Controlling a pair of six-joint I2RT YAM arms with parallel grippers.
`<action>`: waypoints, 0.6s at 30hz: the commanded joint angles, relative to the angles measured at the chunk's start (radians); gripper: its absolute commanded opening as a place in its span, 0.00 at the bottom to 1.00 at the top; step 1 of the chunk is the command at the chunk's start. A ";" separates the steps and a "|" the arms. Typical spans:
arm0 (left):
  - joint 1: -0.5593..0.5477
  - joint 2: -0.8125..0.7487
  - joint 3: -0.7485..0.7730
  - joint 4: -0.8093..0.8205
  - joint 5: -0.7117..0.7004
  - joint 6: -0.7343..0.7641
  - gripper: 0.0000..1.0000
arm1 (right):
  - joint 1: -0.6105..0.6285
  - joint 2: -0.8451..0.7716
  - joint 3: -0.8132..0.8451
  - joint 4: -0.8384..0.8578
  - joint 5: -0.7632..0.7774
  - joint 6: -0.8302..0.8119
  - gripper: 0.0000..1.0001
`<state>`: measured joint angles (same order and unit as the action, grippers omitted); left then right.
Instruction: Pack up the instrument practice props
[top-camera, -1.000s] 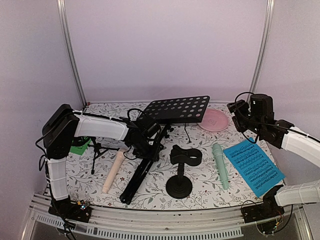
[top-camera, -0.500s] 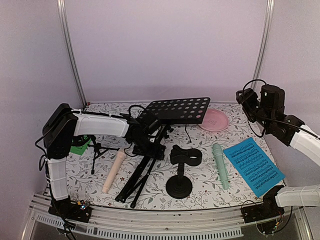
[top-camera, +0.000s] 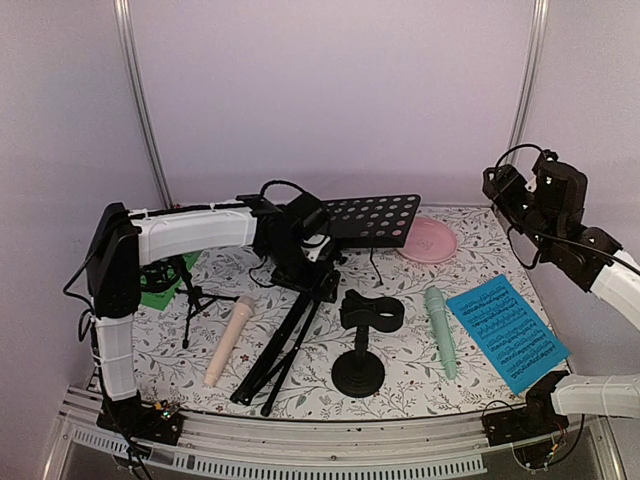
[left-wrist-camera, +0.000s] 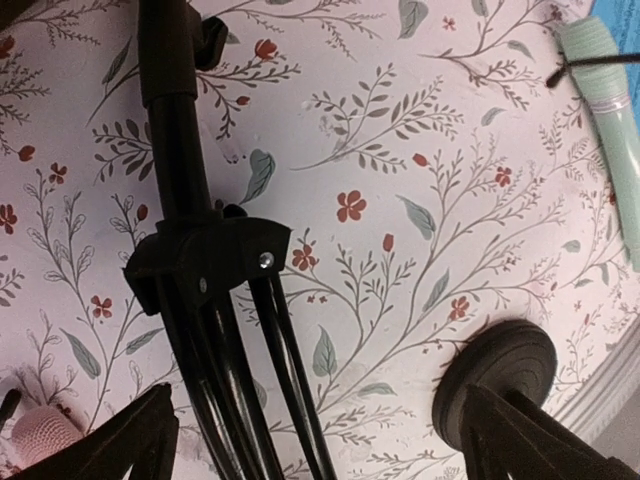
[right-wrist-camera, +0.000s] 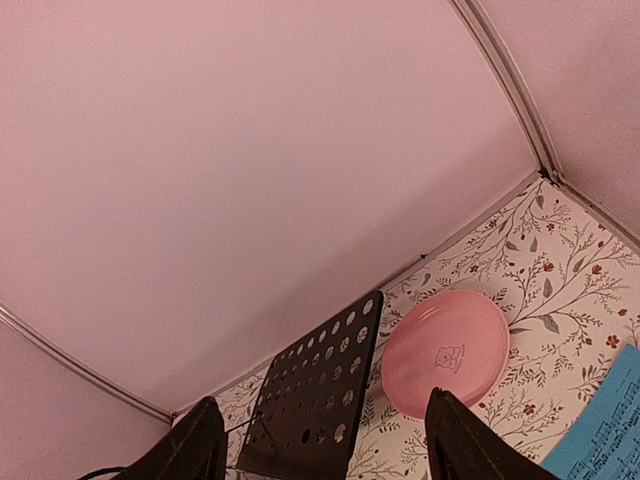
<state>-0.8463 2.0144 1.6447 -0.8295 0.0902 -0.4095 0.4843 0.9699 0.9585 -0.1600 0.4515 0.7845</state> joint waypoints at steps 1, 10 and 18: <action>0.021 -0.026 0.081 -0.169 0.016 0.111 0.99 | -0.003 -0.033 0.030 0.045 -0.009 -0.167 0.70; 0.107 -0.161 0.117 -0.209 0.098 0.151 0.99 | -0.003 -0.048 0.017 0.050 -0.039 -0.240 0.70; 0.203 -0.326 0.034 -0.072 0.105 0.136 0.99 | -0.003 0.001 0.034 0.089 -0.243 -0.301 0.78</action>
<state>-0.6926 1.7641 1.7180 -0.9710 0.1829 -0.2749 0.4839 0.9440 0.9623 -0.1120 0.3355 0.5377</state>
